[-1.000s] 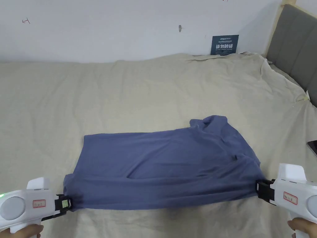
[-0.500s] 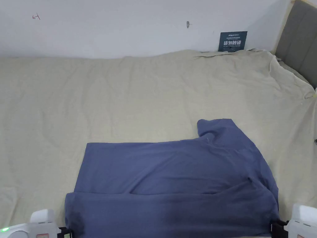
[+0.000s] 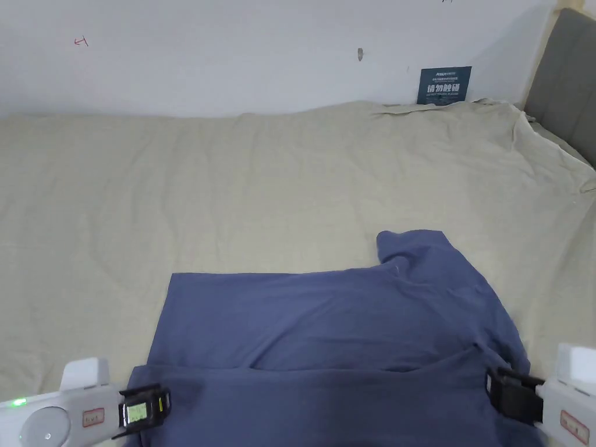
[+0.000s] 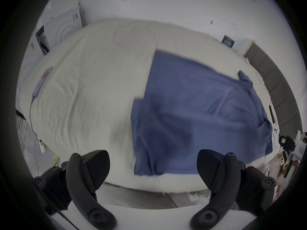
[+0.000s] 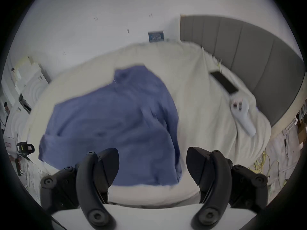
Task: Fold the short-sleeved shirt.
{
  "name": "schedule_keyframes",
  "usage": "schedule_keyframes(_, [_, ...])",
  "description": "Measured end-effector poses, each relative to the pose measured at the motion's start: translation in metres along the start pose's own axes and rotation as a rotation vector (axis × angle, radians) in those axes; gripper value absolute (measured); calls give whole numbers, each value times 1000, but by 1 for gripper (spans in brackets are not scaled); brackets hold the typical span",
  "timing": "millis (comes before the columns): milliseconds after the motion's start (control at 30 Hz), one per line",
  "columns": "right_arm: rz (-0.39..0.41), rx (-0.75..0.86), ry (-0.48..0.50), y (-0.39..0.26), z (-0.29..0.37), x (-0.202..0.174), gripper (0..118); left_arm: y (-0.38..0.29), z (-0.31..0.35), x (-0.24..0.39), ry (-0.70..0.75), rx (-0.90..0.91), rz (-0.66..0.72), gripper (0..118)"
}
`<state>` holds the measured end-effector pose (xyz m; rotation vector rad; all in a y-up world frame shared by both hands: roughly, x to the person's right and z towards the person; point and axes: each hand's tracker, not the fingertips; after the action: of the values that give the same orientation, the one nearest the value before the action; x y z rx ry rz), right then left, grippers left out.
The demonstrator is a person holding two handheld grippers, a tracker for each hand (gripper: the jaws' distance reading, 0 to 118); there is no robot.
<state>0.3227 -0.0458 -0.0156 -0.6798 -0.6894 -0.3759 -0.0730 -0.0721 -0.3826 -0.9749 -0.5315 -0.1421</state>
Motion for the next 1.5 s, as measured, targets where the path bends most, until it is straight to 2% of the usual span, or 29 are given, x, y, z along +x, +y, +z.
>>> schedule_keyframes(200, [43, 259, 46, 46, 37, -37, 87, 40, 45, 36, -23, 288, -54, 110])
schedule_keyframes(300, [81, 356, 3, 54, 41, -52, 87, 46, 54, 57, 10, 421, -113, 108])
schedule_keyframes(367, [98, 389, -19, 55, 41, -61, 86, 48, 54, 68, 33, 482, -124, 101])
schedule_keyframes(400, [104, 401, -25, 54, 41, -63, 83, 47, 52, 72, 32, 510, -128, 93])
schedule_keyframes(433, [100, 412, -26, 54, 40, -65, 73, 45, 50, 75, 28, 549, -141, 77])
schedule_keyframes(467, [99, 423, -25, 54, 41, -69, 55, 44, 48, 79, 24, 577, -135, 56])
schedule_keyframes(500, [96, 429, -23, 54, 40, -70, 23, 43, 46, 81, 23, 589, -130, 24])
schedule_keyframes(533, [91, 430, -19, 55, 38, -71, 0, 43, 44, 84, 21, 588, -132, 0])
schedule_keyframes(633, [91, 413, 7, 62, 27, -68, 0, 50, 32, 83, -54, 540, -124, 0])
schedule_keyframes(800, [103, 407, -7, 69, 12, -72, 0, 78, 6, 83, -34, 463, -153, 0])
schedule_keyframes(967, [95, 376, -10, 78, -7, -69, 0, 137, -60, 56, -77, 298, -114, 0])
schedule_keyframes(1200, [82, 318, -27, 89, -37, -60, 0, 210, -156, 25, 7, 68, -65, 1])
schedule_keyframes(1267, [71, 300, -30, 90, -43, -61, 0, 222, -179, 19, 8, -15, -37, 22])
schedule_keyframes(1300, [68, 292, -34, 90, -47, -61, 0, 225, -188, 16, 7, -54, -20, 36])
schedule_keyframes(1333, [66, 284, -38, 89, -50, -61, 0, 229, -196, 14, 15, -46, -3, 55])
schedule_keyframes(1400, [67, 271, -47, 89, -56, -61, 0, 232, -209, 13, 27, -58, 6, 79])
schedule_keyframes(1433, [66, 262, -52, 89, -58, -61, 0, 232, -216, 13, 44, -95, 15, 87])
schedule_keyframes(1500, [58, 249, -54, 87, -61, -59, 0, 231, -226, 12, 43, -107, 13, 87])
